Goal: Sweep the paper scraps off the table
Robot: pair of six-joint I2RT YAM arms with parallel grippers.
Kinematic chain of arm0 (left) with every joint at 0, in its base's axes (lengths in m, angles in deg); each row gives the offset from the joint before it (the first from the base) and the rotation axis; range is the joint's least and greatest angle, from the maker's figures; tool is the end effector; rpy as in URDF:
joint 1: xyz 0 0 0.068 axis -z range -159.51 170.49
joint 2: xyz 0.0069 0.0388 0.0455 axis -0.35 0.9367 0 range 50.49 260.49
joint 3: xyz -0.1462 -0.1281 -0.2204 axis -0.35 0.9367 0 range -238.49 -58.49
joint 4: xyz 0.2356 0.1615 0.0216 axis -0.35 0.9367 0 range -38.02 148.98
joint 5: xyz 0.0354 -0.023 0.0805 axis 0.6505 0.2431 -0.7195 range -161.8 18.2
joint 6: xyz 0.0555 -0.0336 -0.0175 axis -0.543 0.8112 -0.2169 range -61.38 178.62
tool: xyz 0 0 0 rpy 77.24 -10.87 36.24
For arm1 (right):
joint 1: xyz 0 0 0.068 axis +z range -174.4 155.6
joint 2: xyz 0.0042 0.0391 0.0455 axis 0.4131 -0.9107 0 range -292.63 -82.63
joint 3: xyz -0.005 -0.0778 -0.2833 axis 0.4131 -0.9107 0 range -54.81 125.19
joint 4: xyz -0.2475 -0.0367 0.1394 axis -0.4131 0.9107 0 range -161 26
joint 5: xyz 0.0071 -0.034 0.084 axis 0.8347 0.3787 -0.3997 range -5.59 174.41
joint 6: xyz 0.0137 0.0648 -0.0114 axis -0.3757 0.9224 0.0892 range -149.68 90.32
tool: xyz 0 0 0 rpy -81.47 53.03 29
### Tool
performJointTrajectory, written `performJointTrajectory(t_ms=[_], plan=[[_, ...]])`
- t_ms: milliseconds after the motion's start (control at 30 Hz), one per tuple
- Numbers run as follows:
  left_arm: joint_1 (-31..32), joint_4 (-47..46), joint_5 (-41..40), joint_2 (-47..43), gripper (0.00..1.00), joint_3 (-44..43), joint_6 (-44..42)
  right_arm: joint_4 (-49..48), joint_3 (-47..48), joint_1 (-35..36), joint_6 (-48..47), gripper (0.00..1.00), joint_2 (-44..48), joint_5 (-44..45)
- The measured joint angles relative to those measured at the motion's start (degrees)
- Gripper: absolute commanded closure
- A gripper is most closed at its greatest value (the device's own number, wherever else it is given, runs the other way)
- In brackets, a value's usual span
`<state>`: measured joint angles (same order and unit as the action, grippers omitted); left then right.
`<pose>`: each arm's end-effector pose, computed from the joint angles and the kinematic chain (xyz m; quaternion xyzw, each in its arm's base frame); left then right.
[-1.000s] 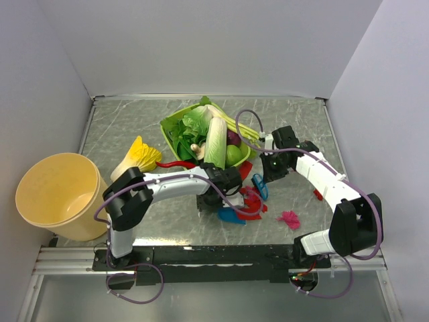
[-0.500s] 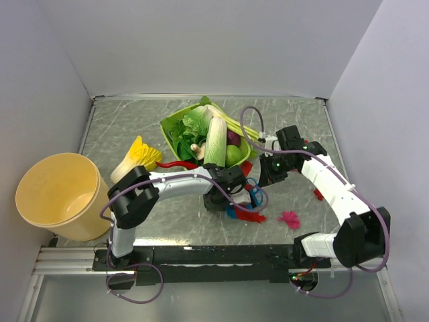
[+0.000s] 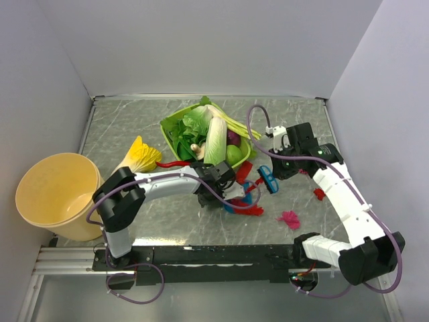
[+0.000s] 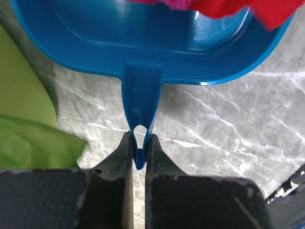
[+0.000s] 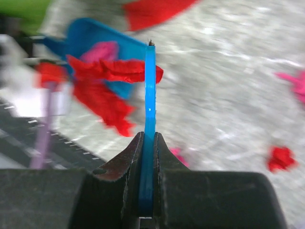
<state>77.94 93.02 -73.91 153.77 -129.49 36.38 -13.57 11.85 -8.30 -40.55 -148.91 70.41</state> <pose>0.2082 -0.3225 0.1751 0.6318 0.7612 -0.0265 0.1438 0.2315 0.0803 0.3312 -0.2556 0.9175 0.1297 0.2758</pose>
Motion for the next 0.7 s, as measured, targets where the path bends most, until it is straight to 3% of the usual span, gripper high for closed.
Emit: performJointTrajectory(t_ms=[200,567,700], plan=[[0.0,1.7,0.6,-0.4,0.99,0.5,-0.8,-0.1,-2.7,-0.2,-2.7,1.0,1.7,8.7],[0.0,4.3,-0.7,-2.3,0.99,3.4,-0.9,0.1,-4.1,-0.4,-3.1,1.0,3.7,9.3],[0.0,4.6,-1.3,-2.3,0.99,3.9,-1.0,1.9,-3.4,-3.2,-3.8,1.0,3.0,4.9]])
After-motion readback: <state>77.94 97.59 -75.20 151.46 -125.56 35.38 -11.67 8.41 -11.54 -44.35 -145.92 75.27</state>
